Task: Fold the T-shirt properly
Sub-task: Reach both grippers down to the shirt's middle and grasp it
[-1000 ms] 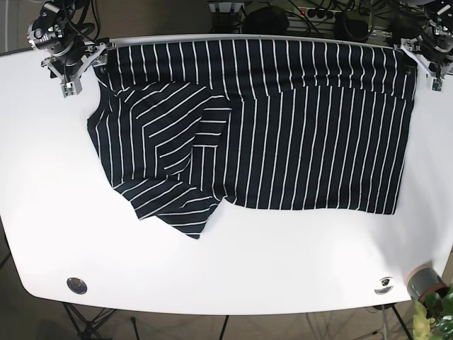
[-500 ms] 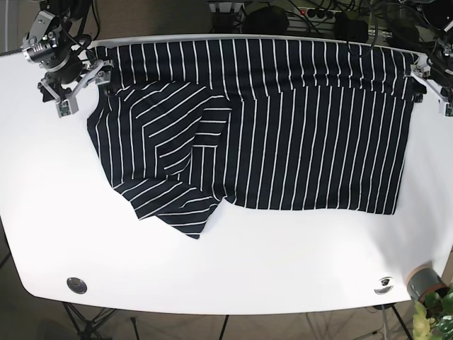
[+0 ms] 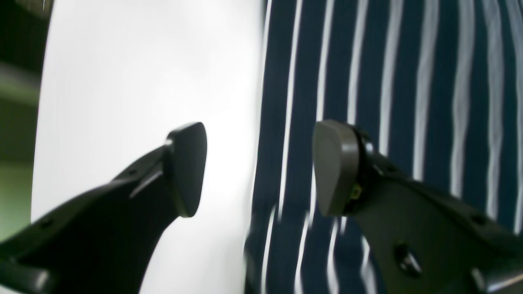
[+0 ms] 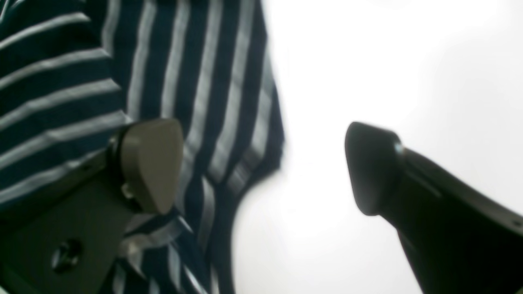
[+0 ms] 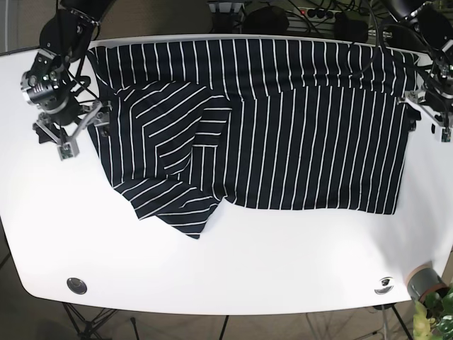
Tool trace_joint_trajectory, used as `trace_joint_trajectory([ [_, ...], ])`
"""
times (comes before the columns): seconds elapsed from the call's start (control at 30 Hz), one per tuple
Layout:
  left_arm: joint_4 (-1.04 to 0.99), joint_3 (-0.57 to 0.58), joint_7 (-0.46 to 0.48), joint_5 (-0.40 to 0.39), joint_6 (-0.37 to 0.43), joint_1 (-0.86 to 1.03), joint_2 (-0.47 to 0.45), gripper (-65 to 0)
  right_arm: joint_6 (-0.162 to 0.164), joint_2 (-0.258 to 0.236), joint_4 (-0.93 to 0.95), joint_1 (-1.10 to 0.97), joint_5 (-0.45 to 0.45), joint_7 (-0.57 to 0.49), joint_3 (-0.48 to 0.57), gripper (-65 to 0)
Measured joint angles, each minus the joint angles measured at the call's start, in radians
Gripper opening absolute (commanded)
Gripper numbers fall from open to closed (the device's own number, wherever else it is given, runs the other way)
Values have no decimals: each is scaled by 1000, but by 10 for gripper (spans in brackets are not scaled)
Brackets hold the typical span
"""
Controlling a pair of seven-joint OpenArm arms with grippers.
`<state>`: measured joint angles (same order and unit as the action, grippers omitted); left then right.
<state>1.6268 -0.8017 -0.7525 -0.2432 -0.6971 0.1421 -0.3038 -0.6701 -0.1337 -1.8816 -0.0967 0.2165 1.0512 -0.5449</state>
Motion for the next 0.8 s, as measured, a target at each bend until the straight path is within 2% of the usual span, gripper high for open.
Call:
trace_joint_trajectory([
  [0.17,-115,58,5,6,0,-93,-3,-310,16,0,92,111,-87,6,42,-52],
  [0.23,-129,71,22,14,0,-118,1,-319,22,-5,138,153,-89,7,58,-52],
  [0.33,-131,110,90,51,0,-169,-2,-325,15,-5,212,221,-84,1,68,-52],
  [0.4,-132,162,104,105,8,-198,-5,-324,16,-10,270,274,-89,0,65,-52],
  [0.5,-131,215,123,129,4,-229,2,-324,19,-15,333,346,-85,-13,78,-52],
  [0.7,-169,225,118,187,8,-297,21,-324,23,-61,545,469,-96,-106,153,-52],
  [0.8,-212,231,123,196,7,-329,34,-324,23,-63,636,512,-89,-150,183,-52],
])
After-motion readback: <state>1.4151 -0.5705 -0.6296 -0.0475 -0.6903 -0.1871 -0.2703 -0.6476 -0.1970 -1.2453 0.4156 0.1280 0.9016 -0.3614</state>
